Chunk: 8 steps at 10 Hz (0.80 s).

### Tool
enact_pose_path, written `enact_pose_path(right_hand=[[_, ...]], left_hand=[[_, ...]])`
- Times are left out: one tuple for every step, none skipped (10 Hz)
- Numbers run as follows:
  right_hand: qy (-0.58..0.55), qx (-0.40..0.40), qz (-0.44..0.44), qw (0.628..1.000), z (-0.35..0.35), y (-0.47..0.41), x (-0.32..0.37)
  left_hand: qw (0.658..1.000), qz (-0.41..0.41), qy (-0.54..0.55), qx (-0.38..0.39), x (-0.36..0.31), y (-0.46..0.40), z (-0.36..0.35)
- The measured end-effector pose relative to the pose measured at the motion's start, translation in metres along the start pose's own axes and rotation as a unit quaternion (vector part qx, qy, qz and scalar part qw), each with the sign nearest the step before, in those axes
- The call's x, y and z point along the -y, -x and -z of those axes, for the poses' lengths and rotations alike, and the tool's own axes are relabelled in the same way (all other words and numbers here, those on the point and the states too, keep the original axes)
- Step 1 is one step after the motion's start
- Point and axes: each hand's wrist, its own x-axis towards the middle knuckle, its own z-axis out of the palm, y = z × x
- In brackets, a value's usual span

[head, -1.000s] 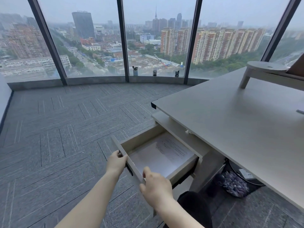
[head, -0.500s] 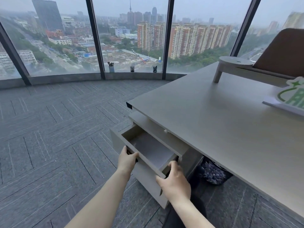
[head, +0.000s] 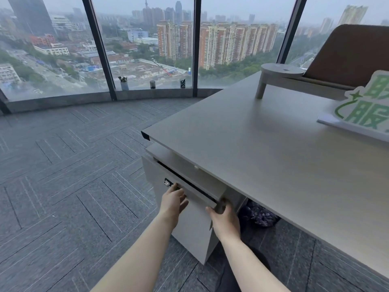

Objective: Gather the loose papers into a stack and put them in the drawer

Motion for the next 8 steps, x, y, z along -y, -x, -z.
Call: enact_pose_path(right_hand=[[-0.004, -0.014, -0.007, 1.0, 0.0, -0.004, 0.004], [-0.001, -0.037, -0.01, 0.999, -0.001, -0.008, 0.004], [-0.026, -0.043, -0.007, 0.999, -0.001, -0.014, 0.001], [-0.037, -0.05, 0.005, 0.998, -0.001, -0.016, 0.0], [-0.049, -0.057, 0.01, 0.997, -0.004, -0.017, -0.001], [-0.068, -0.057, 0.002, 0.996, -0.005, -0.017, -0.002], [-0.075, -0.049, 0.005, 0.996, -0.002, -0.017, -0.003], [-0.065, -0.043, 0.014, 0.997, -0.001, -0.018, -0.002]], left_hand=[[1.0, 0.019, 0.023, 0.01, 0.0, 0.002, -0.008], [0.998, 0.031, 0.043, 0.017, 0.003, 0.004, -0.015], [0.998, 0.036, 0.053, 0.025, 0.005, 0.004, -0.018], [0.998, 0.038, 0.042, 0.034, 0.003, 0.002, -0.017], [0.997, 0.043, 0.031, 0.048, 0.0, 0.002, -0.017], [0.997, 0.047, 0.014, 0.065, -0.002, 0.002, -0.015], [0.996, 0.049, -0.011, 0.079, -0.005, 0.0, -0.011], [0.992, 0.054, -0.044, 0.106, -0.008, 0.001, -0.008]])
